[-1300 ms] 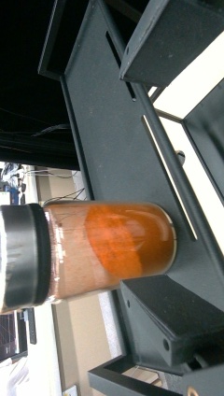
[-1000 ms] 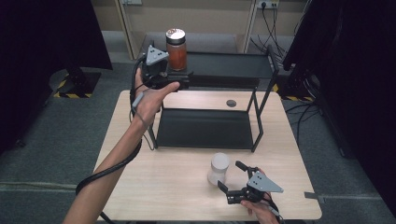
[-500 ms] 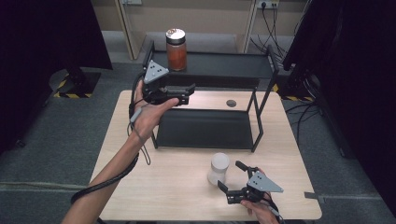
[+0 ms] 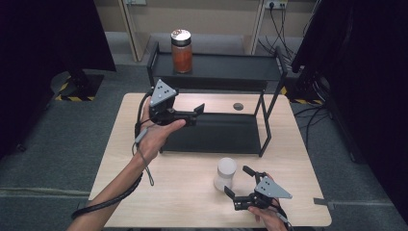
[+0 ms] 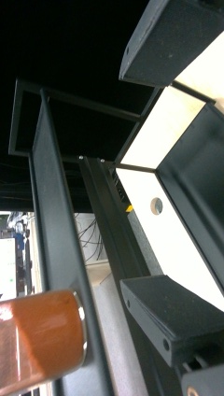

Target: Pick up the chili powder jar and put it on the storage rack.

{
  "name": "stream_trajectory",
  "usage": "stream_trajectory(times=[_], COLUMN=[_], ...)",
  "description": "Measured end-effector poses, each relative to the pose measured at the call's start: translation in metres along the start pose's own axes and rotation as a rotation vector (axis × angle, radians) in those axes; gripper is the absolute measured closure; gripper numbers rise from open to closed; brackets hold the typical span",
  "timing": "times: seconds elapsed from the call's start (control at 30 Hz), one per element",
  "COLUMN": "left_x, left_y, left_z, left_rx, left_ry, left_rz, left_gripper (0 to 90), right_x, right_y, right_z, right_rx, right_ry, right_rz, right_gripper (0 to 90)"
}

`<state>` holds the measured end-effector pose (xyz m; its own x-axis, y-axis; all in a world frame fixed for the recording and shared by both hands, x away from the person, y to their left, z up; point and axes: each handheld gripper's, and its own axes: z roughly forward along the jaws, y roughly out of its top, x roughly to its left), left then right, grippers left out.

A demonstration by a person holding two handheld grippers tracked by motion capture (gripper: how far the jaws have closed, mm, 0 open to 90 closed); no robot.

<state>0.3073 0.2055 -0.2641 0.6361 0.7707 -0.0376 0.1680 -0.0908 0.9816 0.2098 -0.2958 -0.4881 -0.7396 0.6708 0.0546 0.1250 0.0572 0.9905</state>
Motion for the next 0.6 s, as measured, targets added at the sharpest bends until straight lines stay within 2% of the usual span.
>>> stream_trajectory(times=[0.27, 0.6], left_x=[-0.001, -0.005], left_y=[-0.023, -0.045], left_z=[-0.007, -0.016], left_rx=[-0.017, -0.032], left_ry=[-0.033, -0.047], left_rz=[-0.008, -0.006], left_gripper=[1.8, 1.8], right_x=[0.0, 0.0], right_y=[0.0, 0.0], right_z=[0.0, 0.0], right_rx=[-0.001, 0.002], right_ry=[-0.001, 0.001], right_rz=[0.002, 0.002], right_gripper=[0.3, 0.3])
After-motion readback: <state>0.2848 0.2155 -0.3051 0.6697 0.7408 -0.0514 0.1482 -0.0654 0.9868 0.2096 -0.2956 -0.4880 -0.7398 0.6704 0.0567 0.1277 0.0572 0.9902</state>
